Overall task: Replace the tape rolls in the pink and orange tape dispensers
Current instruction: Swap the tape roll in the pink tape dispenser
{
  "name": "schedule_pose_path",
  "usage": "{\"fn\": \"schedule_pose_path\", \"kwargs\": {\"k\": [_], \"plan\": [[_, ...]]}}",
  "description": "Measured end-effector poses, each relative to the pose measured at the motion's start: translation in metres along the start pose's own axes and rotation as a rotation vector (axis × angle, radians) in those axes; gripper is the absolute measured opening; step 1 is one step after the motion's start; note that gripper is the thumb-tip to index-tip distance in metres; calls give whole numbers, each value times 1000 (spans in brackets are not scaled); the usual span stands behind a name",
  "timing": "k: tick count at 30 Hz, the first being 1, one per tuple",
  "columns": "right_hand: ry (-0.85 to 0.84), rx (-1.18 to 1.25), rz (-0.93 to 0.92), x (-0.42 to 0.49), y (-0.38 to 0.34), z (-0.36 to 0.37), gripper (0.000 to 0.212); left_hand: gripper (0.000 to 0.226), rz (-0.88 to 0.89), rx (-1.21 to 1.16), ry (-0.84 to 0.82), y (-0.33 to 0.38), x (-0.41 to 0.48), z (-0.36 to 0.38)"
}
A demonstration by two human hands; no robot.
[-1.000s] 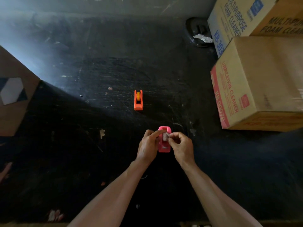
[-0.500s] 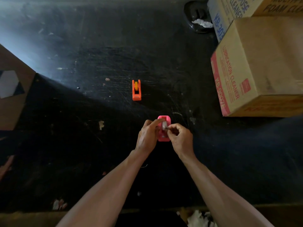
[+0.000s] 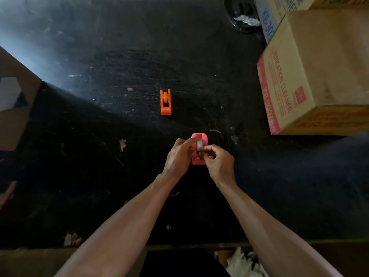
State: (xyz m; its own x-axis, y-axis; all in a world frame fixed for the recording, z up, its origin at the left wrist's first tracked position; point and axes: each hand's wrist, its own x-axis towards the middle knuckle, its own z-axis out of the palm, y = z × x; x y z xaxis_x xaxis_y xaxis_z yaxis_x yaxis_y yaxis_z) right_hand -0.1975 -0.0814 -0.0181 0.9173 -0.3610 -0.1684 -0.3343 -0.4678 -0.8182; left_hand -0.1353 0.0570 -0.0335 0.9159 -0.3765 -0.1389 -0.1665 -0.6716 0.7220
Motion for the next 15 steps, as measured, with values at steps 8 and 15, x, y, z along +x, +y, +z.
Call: {"fn": "schedule_pose_path", "kwargs": {"k": [8,15], "plan": [[11,-39,-38,0,1,1,18,42,-93,-71,-75,-1,0,-4],[31,-49,-58,2,3,0,18,43,-118,-68,-70,2,5,-4]]}}
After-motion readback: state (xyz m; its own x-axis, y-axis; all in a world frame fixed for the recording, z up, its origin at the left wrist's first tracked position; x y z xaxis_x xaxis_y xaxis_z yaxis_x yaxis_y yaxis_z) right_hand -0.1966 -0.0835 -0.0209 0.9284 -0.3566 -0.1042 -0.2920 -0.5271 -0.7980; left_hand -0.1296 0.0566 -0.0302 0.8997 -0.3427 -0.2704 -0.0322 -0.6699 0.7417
